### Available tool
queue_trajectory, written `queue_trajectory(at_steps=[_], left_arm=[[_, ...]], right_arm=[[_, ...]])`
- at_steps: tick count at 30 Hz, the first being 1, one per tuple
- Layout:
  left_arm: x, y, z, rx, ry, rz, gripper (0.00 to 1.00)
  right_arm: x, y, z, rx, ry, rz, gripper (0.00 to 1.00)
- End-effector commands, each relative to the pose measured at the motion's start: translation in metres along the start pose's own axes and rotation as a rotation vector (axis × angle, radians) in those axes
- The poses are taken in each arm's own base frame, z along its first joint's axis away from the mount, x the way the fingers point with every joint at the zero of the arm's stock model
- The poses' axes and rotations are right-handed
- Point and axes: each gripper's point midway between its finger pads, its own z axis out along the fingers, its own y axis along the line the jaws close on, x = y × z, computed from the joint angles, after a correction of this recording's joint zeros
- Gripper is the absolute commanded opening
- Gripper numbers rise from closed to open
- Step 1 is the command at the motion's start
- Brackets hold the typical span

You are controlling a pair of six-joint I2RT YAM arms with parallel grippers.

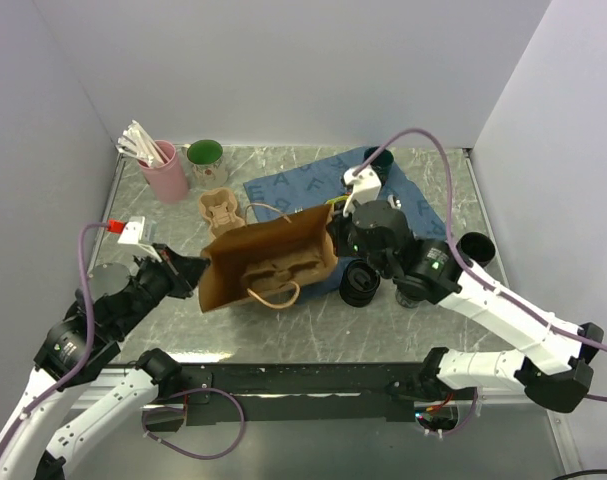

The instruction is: Pack the takeout coffee

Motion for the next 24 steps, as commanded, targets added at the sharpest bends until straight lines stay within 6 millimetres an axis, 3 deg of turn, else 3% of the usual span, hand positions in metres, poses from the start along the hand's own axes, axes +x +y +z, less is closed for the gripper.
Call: queue_trajectory(at_steps=[1, 2, 5, 10, 13, 17, 24], left_arm=[[0.019, -0.007, -0.002, 0.075, 0.045, -0.034, 0.01], [0.025, -0.006, -0.002, 0.079, 0.057, -0.034, 0.01], [0.030, -0.008, -0.005, 0.105, 0.070, -0.043, 0.01], [0.033, -0.014, -0.014, 0.150, 0.079, -0.042, 0.01], [0.042, -0.022, -0.018, 0.210, 0.116, -0.026, 0.01], [0.058, -0.026, -0.022, 0.266, 0.171, -0.017, 0.01], [0.069, -0.014, -0.032, 0.242, 0.175, -0.004, 0.01]], right_arm=[[0.006, 0.007, -0.001, -0.046, -0.049, 0.085, 0.14], [0.008, 0.007, -0.007, -0.057, -0.053, 0.099, 0.23], [0.017, 0.002, -0.018, -0.067, -0.036, 0.110, 0.38], [0.030, 0.021, -0.051, -0.263, 0.025, 0.089, 0.64], [0.031, 0.028, -0.081, -0.375, 0.030, 0.109, 0.67], [0.026, 0.016, -0.110, -0.375, 0.021, 0.177, 0.67], [0.049, -0.016, -0.117, -0.215, 0.124, 0.170, 0.68]])
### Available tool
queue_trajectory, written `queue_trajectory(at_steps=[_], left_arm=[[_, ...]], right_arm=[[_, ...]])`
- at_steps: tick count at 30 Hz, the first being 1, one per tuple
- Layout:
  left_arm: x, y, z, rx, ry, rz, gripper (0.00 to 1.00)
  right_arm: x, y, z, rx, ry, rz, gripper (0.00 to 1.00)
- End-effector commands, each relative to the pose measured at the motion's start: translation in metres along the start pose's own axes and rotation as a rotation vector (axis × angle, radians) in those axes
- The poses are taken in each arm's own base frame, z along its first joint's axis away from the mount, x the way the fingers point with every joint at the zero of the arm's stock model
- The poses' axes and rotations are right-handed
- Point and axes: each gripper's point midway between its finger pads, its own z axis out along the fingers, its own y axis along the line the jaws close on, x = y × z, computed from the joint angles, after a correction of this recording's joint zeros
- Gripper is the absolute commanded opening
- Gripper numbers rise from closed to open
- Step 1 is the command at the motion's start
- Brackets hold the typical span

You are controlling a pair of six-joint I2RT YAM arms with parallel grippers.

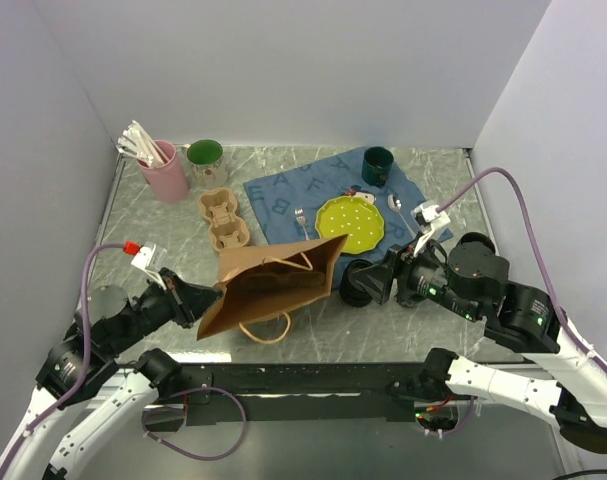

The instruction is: Pack the takeout coffee

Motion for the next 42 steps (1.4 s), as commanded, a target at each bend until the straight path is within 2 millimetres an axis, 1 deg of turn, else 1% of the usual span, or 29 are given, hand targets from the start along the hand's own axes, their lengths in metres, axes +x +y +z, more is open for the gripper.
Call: queue_trajectory(at_steps=[1, 3, 5, 8, 10, 12, 15, 16, 18, 19, 21, 22, 26, 30, 34, 36, 39, 42], left_arm=[[0.013, 0.005, -0.009, -0.002, 0.036, 0.022, 0.01], [0.014, 0.004, -0.011, 0.000, 0.041, 0.028, 0.01], [0.016, 0.005, -0.013, -0.007, 0.049, 0.026, 0.01], [0.016, 0.005, -0.015, -0.009, 0.046, 0.021, 0.01], [0.016, 0.003, -0.018, 0.004, 0.040, 0.010, 0.01], [0.019, 0.002, -0.020, 0.008, 0.043, -0.011, 0.01], [0.023, 0.005, -0.026, -0.001, 0.033, -0.028, 0.01], [0.022, 0.005, -0.028, 0.001, 0.022, -0.026, 0.01], [0.022, 0.007, -0.029, -0.006, 0.019, -0.026, 0.01], [0.021, 0.006, -0.030, -0.003, 0.017, -0.024, 0.01], [0.024, 0.004, -0.028, 0.006, 0.033, -0.027, 0.01], [0.026, 0.005, -0.027, 0.009, 0.040, -0.028, 0.01], [0.031, 0.004, -0.026, 0.021, 0.054, -0.041, 0.01], [0.033, 0.008, -0.028, 0.008, 0.054, -0.035, 0.01], [0.033, 0.008, -0.027, 0.007, 0.062, -0.029, 0.01], [0.032, 0.007, -0.027, 0.003, 0.062, -0.029, 0.01], [0.027, 0.007, -0.026, -0.005, 0.049, -0.031, 0.01], [0.022, 0.005, -0.024, -0.007, 0.044, -0.039, 0.01]], right_arm=[[0.023, -0.025, -0.007, 0.141, 0.102, 0.018, 0.68], [0.028, -0.033, -0.004, 0.189, 0.114, 0.041, 0.68], [0.034, -0.035, -0.001, 0.203, 0.135, 0.059, 0.68], [0.036, -0.033, 0.004, 0.203, 0.144, 0.071, 0.68], [0.034, -0.037, 0.005, 0.229, 0.127, 0.083, 0.69], [0.037, -0.046, 0.005, 0.272, 0.119, 0.087, 0.68], [0.039, -0.047, 0.006, 0.275, 0.110, 0.104, 0.66], [0.042, -0.042, 0.009, 0.243, 0.134, 0.085, 0.66], [0.040, -0.028, 0.014, 0.168, 0.144, 0.065, 0.66], [0.044, -0.020, 0.018, 0.129, 0.178, 0.049, 0.67], [0.044, -0.008, 0.022, 0.074, 0.199, 0.041, 0.69], [0.047, 0.000, 0.025, 0.033, 0.230, 0.026, 0.69], [0.044, 0.014, 0.032, 0.007, 0.249, -0.001, 0.72], [0.038, 0.021, 0.038, 0.054, 0.243, -0.004, 0.74], [0.035, 0.031, 0.046, 0.092, 0.235, 0.056, 0.75], [0.033, 0.037, 0.046, 0.078, 0.207, 0.075, 0.75], [0.037, 0.038, 0.048, 0.081, 0.195, 0.103, 0.74], [0.046, 0.036, 0.049, 0.103, 0.226, 0.109, 0.75]])
